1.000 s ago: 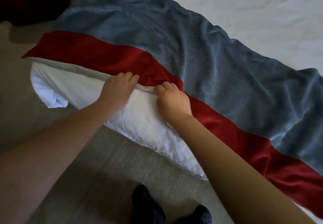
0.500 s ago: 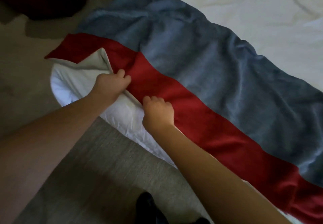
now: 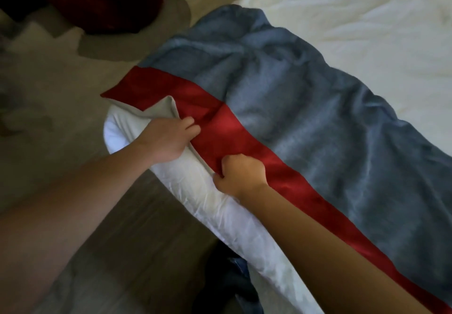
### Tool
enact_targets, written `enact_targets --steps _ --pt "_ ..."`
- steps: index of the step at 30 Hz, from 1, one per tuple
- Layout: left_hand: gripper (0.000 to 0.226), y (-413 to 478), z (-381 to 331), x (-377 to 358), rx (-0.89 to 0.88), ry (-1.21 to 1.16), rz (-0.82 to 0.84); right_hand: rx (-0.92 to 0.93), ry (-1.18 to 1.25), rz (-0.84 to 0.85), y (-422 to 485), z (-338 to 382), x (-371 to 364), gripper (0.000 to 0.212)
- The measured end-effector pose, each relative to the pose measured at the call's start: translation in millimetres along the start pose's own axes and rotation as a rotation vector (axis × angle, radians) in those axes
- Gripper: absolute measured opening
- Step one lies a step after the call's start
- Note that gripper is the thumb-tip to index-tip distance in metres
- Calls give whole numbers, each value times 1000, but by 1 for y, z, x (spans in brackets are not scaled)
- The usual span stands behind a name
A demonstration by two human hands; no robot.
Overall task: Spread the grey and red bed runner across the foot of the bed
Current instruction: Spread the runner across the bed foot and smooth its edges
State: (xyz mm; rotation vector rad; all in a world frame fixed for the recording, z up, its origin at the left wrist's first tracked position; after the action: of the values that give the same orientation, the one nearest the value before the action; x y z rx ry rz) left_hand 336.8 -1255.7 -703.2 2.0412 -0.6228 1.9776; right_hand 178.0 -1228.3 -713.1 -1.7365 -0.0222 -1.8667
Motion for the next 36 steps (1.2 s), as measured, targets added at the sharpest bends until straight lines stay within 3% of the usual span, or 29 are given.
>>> enact_targets --steps 4,8,11,14,18,20,24,27,31,36 --pt "38 -5 42 24 118 -33 -183 71 33 -210 41 9 44 28" --pt "65 -14 97 9 411 -9 -62 145 86 -249 88 35 70 44" --pt "45 -12 122 -3 495 -2 85 192 51 -98 117 65 63 56" --pt "26 2 133 -5 445 -11 161 176 77 -9 133 87 53 46" --pt "25 15 169 10 555 -32 135 222 194 58 131 115 36 27" --pt "26 13 188 18 639 -69 56 294 257 99 128 126 32 27" --pt "22 7 196 15 692 -159 91 373 282 122 143 121 42 25" --pt "26 7 191 13 591 -81 60 291 262 -17 167 88 66 21" --pt "34 22 200 20 663 -266 -127 80 195 -198 211 25 101 26" --pt "24 91 202 39 672 -323 -286 -45 21 -352 255 -31 138 25"
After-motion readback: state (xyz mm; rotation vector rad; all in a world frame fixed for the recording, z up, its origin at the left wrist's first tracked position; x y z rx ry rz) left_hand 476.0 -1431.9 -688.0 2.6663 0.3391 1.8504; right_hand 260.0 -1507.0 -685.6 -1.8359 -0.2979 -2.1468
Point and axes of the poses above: each hand's wrist, its own y-axis towards the middle knuckle, its own x-axis out of the back of the hand, z = x × y, the point moved 6 cm from there along y, towards the middle knuckle, and after that the axes turned 11 degrees about -y, right-handed, at the moved point
